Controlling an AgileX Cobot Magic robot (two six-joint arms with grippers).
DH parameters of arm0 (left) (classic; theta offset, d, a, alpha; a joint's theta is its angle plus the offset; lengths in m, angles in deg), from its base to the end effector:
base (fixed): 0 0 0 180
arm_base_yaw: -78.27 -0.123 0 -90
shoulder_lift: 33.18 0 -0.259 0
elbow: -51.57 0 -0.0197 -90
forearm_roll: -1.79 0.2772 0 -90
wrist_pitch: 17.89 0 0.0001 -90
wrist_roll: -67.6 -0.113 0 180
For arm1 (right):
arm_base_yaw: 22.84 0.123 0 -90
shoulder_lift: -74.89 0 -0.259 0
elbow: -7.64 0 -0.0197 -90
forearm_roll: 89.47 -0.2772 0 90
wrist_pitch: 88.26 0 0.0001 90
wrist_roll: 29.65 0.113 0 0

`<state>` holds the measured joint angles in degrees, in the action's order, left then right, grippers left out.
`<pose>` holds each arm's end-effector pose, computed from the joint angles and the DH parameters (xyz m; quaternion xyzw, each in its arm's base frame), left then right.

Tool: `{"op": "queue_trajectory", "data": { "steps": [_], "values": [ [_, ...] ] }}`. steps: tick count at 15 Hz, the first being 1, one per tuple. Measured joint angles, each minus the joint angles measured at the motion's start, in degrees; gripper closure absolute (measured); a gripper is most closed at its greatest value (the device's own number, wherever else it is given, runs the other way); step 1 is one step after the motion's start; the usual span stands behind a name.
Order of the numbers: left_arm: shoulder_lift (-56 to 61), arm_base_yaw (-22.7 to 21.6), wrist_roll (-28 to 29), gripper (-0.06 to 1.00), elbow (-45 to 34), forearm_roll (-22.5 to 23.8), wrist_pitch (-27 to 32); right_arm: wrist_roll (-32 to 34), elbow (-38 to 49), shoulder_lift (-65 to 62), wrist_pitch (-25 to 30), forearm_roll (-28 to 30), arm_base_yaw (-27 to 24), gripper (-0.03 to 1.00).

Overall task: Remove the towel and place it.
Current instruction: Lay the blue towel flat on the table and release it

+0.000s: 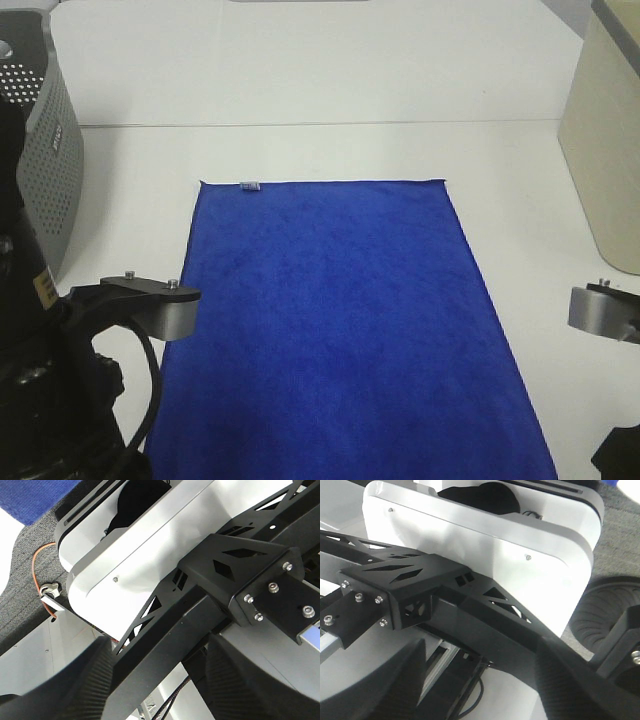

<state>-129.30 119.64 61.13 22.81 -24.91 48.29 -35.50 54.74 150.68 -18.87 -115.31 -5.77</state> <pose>0.1575 -0.2006 0.1363 -0.2892 -0.9312 0.1639 0.1498 0.1408 0.0915 0.1386 0.0939 -0.9698 -0.1885 0.1233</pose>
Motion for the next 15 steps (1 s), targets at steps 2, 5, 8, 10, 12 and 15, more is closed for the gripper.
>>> {"op": "queue_trajectory", "data": {
  "steps": [2,5,8,10,12,15],
  "values": [
    [0.0,0.0,0.3,0.42,0.0,0.1,-0.1,0.2,-4.0,0.1,0.1,1.8,0.0,0.34],
    [0.0,0.0,4.3,0.42,0.6,3.3,0.0,3.7,-13.5,0.2,0.0,8.0,-0.1,0.34],
    [0.0,-1.0,9.3,0.42,8.1,14.1,0.1,8.0,-27.4,4.8,0.1,18.3,-0.3,0.34],
    [0.0,-3.5,9.7,0.42,11.2,15.5,-0.1,8.3,-31.0,7.4,0.1,18.7,-0.3,0.34],
    [0.0,-11.1,10.0,0.41,16.6,16.9,-3.0,8.2,-39.1,12.8,-0.2,19.0,-0.3,0.34],
    [-0.3,-24.2,9.7,0.25,25.6,17.4,-8.5,9.4,-53.5,24.4,-0.9,22.5,-0.3,0.29]
  ]
}}
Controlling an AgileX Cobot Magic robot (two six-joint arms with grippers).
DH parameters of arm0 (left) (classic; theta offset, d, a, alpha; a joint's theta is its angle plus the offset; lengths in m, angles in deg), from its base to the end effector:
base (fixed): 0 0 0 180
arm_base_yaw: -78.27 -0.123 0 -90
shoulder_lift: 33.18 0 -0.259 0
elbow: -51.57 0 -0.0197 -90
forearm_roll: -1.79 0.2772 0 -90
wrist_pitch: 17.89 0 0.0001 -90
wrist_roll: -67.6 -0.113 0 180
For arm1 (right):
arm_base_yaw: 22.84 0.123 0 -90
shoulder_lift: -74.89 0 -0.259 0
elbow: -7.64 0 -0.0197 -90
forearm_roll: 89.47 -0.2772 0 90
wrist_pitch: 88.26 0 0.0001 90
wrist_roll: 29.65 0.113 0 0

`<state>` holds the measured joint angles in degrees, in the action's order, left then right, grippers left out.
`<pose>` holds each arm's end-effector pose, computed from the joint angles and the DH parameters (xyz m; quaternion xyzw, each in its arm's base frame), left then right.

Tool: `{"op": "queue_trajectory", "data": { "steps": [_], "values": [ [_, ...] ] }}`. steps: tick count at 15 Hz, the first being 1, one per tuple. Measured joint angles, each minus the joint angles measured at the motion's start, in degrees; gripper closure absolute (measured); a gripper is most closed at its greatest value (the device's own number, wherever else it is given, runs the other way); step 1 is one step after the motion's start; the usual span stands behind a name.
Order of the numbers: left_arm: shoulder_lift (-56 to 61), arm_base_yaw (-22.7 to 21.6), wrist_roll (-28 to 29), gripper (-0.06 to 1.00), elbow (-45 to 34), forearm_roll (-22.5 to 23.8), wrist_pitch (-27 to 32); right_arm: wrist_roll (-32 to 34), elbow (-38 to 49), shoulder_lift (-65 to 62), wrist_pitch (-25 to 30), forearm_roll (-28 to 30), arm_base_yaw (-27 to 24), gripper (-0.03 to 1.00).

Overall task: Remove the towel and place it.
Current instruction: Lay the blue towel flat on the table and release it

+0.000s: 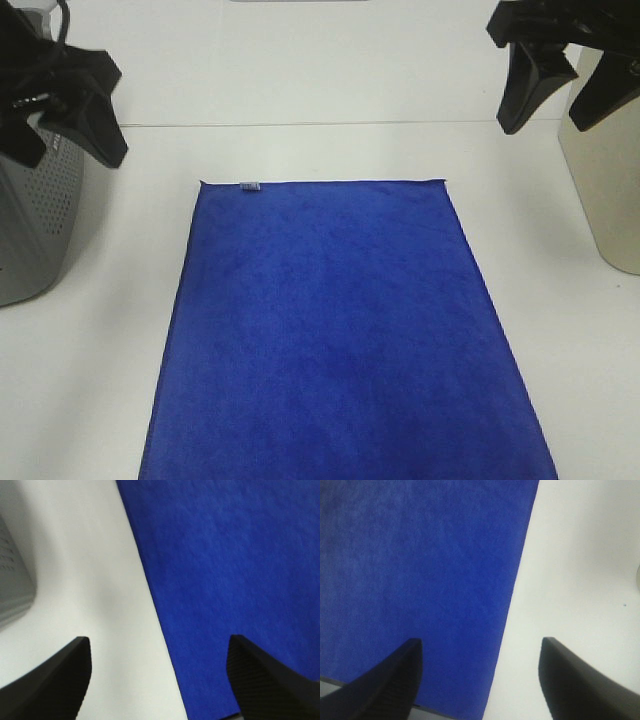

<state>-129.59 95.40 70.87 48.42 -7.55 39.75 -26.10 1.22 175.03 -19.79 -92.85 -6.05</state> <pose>0.3294 -0.1177 0.2508 0.0890 0.9734 -0.1097 0.1804 0.3409 0.1093 0.2722 -0.1074 0.9817 0.0556 0.1472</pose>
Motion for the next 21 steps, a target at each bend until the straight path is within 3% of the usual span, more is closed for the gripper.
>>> {"op": "queue_trajectory", "data": {
  "steps": [3,8,13,17,21],
  "values": [
    [-0.5,-2.8,0.3,0.24,1.3,0.9,-0.3,2.9,-2.5,3.0,1.0,0.6,0.0,0.2],
    [-0.5,-2.8,0.4,0.24,1.4,0.4,-1.7,3.3,-3.1,3.0,-0.7,-0.2,-1.0,0.19],
    [-4.5,-2.8,-8.0,0.24,4.4,-8.9,-5.5,-9.2,-6.5,5.0,-0.6,-21.4,-16.9,0.19],
    [-14.1,-2.8,-9.7,0.24,11.6,-12.8,-6.0,-12.8,-6.5,7.9,-0.7,-23.9,-17.9,0.19],
    [-25.2,-2.8,-9.7,0.24,21.8,-12.9,-7.1,-17.1,-6.5,12.7,-1.3,-26.7,-17.9,0.19]
  ]
}}
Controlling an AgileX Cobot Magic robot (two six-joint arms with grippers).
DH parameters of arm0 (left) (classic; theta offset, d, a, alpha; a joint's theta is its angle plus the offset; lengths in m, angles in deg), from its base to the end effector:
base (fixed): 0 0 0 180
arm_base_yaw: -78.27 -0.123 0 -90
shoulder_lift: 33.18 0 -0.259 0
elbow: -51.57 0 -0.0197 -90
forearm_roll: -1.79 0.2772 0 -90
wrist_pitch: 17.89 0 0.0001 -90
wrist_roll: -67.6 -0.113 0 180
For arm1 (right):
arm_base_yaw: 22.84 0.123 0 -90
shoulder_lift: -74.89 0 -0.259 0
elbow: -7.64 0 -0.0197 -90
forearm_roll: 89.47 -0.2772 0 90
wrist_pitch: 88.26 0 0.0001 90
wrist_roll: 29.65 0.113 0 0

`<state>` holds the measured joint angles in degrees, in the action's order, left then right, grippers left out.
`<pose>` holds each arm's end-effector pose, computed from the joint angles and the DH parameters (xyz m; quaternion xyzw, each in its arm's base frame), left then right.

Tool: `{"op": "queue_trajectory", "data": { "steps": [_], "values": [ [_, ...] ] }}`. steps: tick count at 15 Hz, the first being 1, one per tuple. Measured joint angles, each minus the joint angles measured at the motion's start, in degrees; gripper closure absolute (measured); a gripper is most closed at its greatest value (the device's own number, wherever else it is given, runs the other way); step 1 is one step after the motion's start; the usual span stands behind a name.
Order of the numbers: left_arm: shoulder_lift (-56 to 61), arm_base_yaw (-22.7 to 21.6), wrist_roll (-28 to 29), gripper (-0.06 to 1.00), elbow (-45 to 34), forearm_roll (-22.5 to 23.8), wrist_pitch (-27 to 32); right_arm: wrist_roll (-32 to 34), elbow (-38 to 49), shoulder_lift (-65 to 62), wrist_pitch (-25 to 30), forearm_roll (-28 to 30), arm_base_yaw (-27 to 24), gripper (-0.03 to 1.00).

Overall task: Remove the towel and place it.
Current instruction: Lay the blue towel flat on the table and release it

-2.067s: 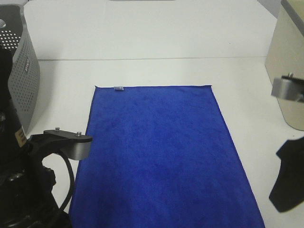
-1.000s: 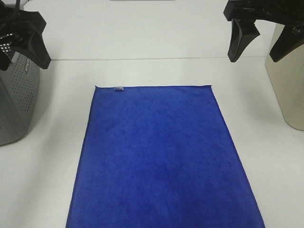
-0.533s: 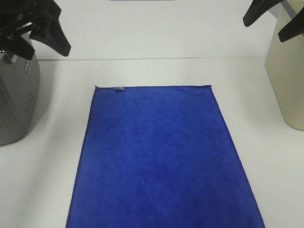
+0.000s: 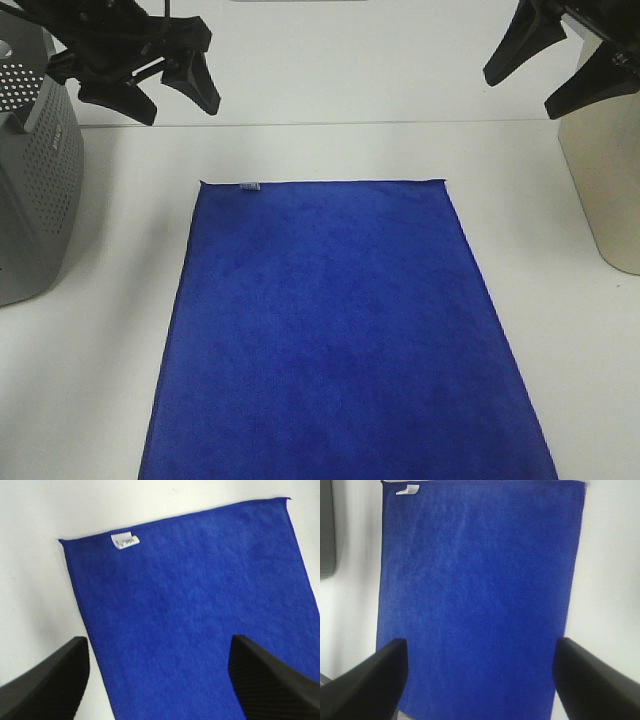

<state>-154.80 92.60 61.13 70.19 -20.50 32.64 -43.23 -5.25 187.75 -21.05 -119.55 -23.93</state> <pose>0.4395 -0.1464 0.2055 0.0884 0.9548 -0.1884 0.2122 0.4054 0.0445 0.2367 -0.0317 0.9620 0.2332 0.1387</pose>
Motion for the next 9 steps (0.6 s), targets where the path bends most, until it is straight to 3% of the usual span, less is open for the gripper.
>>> {"op": "queue_trajectory", "data": {
  "steps": [5,9],
  "values": [
    [-13.5,-0.7,0.5,0.24,13.3,0.0,3.2,-1.1,-3.6,9.5,-3.7,0.1,0.0,0.19],
    [-21.7,-4.1,2.5,0.24,20.2,-0.2,7.1,-1.1,-12.6,19.1,-3.8,4.0,1.2,0.19]
  ]
}}
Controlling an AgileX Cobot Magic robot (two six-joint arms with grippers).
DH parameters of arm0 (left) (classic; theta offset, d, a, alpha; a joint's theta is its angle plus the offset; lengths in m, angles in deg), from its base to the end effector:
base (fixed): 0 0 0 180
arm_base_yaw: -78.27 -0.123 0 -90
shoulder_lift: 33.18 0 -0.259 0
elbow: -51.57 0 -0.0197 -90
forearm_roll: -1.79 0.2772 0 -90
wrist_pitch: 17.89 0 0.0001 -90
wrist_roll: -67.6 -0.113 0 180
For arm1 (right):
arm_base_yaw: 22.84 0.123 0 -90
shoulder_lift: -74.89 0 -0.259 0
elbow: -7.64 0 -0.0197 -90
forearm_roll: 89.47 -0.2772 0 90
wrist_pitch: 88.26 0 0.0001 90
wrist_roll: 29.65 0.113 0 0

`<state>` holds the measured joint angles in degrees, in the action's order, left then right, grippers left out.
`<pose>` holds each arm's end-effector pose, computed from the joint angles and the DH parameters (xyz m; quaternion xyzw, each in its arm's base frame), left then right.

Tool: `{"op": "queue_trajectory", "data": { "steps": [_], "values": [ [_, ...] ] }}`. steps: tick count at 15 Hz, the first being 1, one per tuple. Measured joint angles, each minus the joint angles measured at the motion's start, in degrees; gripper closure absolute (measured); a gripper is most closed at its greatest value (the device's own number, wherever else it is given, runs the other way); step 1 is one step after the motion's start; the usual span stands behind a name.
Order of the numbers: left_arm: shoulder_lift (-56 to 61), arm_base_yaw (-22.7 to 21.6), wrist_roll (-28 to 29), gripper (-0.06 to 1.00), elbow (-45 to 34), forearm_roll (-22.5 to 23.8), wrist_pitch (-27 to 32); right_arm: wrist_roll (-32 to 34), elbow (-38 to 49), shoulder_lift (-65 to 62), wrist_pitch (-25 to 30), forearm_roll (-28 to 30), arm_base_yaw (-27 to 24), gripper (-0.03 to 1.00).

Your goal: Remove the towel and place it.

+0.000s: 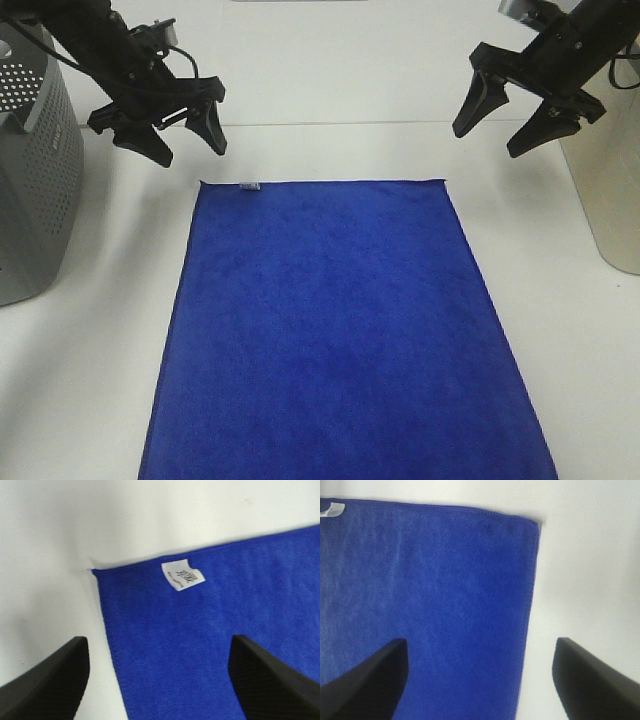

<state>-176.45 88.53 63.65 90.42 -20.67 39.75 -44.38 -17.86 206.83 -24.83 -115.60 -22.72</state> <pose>0.5027 -0.1281 0.1274 0.0431 0.9710 -0.1869 0.1429 0.4672 0.0455 0.1548 -0.0432 0.9729 0.1977 0.1120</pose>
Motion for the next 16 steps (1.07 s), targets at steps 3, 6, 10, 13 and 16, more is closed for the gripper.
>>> {"op": "queue_trajectory", "data": {
  "steps": [3,6,10,13,16],
  "values": [
    [-3.4,-1.8,0.1,0.24,1.4,0.0,1.6,0.5,-6.5,7.0,0.3,2.6,2.4,0.19],
    [-5.2,-2.0,-0.4,0.24,1.4,-0.1,0.6,0.6,-10.9,11.9,1.0,3.4,2.7,0.19],
    [-7.4,-2.6,-0.9,0.24,1.4,-0.1,0.0,0.5,-11.4,15.0,0.9,3.7,2.7,0.19],
    [-7.7,-3.3,-1.3,0.24,1.4,0.0,0.0,0.5,-11.7,17.3,0.0,4.0,2.3,0.2],
    [-7.7,-3.3,-1.9,0.24,1.4,0.0,-0.1,0.5,-12.0,17.8,-0.2,3.6,0.6,0.2]
  ]
}}
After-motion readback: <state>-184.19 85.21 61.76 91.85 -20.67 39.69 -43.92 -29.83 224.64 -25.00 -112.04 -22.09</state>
